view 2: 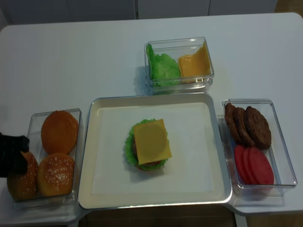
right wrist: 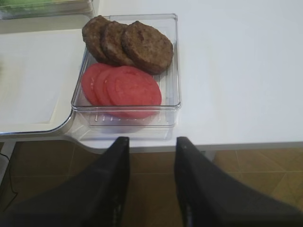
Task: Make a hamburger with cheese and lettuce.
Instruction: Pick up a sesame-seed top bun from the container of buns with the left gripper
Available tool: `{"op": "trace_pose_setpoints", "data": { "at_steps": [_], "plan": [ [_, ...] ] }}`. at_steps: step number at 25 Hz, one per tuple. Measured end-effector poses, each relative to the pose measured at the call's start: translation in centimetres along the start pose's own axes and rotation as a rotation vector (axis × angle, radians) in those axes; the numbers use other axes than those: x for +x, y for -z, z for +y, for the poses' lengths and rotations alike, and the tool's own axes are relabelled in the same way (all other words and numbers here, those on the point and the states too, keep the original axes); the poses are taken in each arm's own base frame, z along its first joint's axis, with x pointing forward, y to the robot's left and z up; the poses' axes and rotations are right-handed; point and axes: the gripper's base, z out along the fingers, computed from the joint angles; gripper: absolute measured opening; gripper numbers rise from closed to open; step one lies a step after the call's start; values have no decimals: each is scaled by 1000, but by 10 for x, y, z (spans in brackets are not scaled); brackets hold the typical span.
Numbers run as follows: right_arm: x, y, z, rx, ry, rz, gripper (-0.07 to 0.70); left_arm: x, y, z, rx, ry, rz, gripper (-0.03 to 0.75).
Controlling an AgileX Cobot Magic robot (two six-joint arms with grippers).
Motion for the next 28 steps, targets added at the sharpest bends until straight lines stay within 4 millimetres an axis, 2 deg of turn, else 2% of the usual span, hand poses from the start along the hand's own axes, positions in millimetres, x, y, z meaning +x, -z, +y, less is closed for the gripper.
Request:
{"op": "trace_pose_setpoints", "data": {
  "at_steps": [12,20,28],
  "plan": [
    [0,0,0,0,-2,0,266,1,1,-1,5,2,2,222],
    [0,0,0,0,-2,0,266,5,4,-2,19,6,20,190],
    [0,0,0,0,-2,0,266,9,14,-4,23,1,-22,186]
  ]
}}
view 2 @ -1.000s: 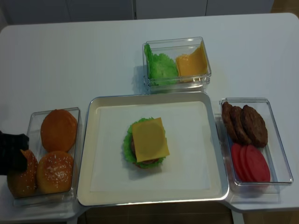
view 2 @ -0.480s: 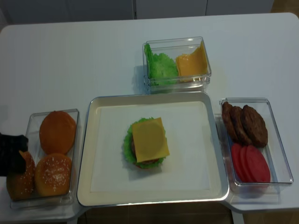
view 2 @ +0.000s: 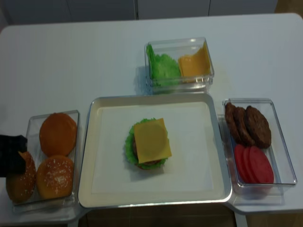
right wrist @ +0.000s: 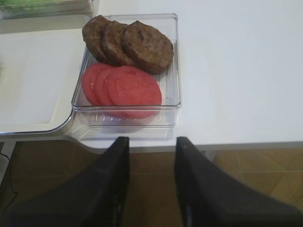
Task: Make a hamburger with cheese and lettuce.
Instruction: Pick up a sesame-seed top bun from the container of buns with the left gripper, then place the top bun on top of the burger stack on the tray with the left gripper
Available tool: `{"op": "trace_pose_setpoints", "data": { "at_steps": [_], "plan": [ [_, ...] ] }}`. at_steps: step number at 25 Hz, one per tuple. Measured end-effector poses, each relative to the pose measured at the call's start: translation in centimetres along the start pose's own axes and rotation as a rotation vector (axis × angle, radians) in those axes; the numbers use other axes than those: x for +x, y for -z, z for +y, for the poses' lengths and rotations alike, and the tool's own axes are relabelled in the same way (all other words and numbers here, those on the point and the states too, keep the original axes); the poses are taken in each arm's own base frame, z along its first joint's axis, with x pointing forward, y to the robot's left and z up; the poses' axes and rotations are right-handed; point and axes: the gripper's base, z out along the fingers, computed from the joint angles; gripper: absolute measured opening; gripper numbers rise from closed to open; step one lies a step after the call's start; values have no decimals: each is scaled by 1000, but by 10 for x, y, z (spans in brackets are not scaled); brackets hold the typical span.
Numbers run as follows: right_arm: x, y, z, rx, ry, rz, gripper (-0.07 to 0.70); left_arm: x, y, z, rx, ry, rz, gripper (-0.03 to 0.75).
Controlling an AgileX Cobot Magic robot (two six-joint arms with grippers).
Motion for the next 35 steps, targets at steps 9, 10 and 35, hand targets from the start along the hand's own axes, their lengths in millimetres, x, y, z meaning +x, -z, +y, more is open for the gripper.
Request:
{"op": "trace_pose_setpoints", "data": {
  "at_steps": [9,10,35],
  "plan": [
    [0,0,0,0,-3,0,266,8,33,-9,39,7,-146,179],
    [0,0,0,0,-3,0,266,9,39,-10,40,11,-174,179],
    [0,0,0,0,-1,0,266,15,55,-94,674,-51,-252,177]
  ]
}}
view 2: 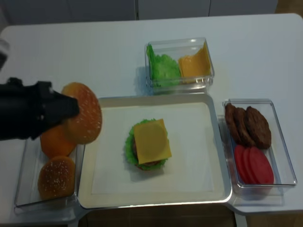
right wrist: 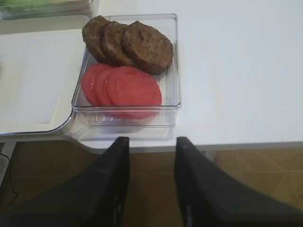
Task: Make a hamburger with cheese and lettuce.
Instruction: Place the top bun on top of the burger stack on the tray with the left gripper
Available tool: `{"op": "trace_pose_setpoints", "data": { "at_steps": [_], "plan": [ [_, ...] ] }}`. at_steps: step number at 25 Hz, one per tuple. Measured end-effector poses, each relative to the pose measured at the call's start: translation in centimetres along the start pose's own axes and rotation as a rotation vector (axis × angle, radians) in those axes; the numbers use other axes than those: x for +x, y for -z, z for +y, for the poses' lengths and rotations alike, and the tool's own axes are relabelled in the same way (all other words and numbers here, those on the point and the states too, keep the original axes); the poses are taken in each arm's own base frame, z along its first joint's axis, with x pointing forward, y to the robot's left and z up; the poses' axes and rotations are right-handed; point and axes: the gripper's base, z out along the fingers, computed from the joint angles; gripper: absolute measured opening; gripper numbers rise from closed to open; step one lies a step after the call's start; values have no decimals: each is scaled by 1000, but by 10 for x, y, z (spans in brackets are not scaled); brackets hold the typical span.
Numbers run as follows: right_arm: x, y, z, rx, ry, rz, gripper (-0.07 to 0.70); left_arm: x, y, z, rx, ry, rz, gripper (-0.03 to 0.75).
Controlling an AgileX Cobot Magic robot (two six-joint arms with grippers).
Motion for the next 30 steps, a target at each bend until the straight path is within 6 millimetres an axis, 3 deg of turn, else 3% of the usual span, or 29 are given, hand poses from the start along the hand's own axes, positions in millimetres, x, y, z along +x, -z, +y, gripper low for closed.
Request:
{"op": "trace_pose_setpoints", "data": {
  "at_steps": [10,19,23,30],
  "plan": [
    [0,0,0,0,0,0,266,-5,-68,-15,202,71,116,172],
    [0,0,0,0,3,0,266,0,-127,-14,267,167,199,169],
    [0,0,0,0,3,-2,266,6,-143,-10,251,169,242,169],
    [0,0,0,0,3,-2,266,5,-150,-8,258,217,240,169]
  ]
}}
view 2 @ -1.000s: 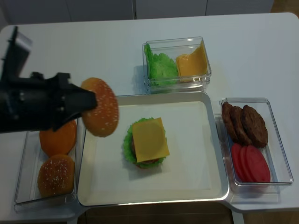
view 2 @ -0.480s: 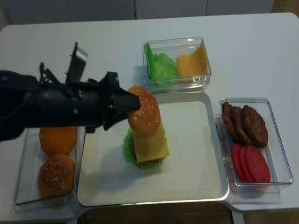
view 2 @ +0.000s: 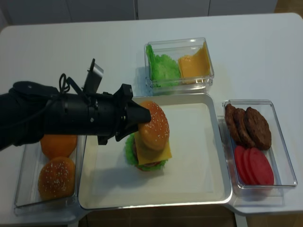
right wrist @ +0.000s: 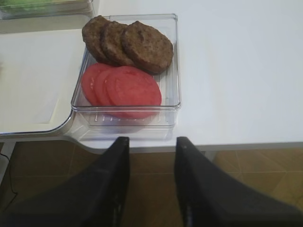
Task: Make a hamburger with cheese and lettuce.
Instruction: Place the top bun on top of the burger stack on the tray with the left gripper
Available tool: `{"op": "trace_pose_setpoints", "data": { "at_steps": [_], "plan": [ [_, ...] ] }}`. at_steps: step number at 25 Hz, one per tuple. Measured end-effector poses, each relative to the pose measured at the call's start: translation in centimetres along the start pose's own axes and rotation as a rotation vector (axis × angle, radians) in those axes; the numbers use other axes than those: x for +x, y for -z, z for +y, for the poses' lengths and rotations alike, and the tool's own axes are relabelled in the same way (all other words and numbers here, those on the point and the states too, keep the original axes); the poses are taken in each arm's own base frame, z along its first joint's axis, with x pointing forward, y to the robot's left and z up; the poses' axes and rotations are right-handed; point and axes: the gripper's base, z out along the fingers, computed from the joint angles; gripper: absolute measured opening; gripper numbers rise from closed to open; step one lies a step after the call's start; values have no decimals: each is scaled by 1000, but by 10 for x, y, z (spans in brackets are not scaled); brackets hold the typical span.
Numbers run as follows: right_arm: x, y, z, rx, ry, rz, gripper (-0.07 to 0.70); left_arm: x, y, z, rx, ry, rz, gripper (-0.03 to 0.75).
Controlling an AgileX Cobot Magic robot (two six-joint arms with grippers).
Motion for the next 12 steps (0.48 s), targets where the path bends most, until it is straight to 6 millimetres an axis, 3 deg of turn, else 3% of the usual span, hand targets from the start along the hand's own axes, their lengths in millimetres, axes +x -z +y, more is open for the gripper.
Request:
{"op": "trace_pose_setpoints", "data": {
  "at_steps": [12],
  "plan": [
    [0,0,0,0,0,0,266,-2,-1,3,-16,-2,-12,169]
  ]
}}
